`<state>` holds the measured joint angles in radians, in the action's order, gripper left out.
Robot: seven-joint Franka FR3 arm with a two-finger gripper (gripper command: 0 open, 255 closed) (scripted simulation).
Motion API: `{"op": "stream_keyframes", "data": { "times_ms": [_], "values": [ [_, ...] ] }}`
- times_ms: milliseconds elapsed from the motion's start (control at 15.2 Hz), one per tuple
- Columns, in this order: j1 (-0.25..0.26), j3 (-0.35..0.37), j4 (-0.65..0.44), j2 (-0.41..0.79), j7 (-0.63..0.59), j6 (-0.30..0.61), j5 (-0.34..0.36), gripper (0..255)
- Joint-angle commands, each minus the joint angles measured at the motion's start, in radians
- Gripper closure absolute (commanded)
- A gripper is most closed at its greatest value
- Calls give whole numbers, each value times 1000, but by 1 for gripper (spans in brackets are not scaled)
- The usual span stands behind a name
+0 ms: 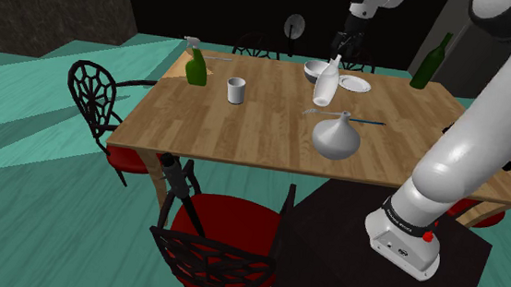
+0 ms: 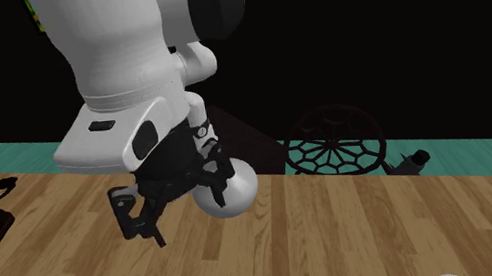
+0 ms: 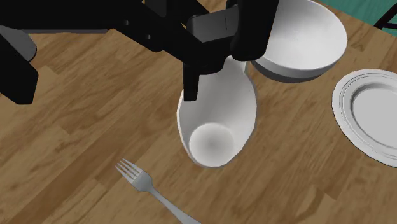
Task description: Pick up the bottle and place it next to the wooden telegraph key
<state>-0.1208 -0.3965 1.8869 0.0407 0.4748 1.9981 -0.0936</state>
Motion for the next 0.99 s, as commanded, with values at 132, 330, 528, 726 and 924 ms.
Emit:
{"op": "stream_keyframes", "data": {
  "times_ms": [132, 330, 528, 726, 924],
  "values": [
    [-44, -20, -152, 160, 90, 3, -71, 0],
    [-87, -22, -282, 279, 143, -10, -122, 0],
    [-114, -17, -348, 345, 167, -10, -148, 0],
    [-114, -13, -327, 359, 172, 23, -155, 0],
    [-115, -9, -309, 374, 177, 55, -164, 0]
  ]
}}
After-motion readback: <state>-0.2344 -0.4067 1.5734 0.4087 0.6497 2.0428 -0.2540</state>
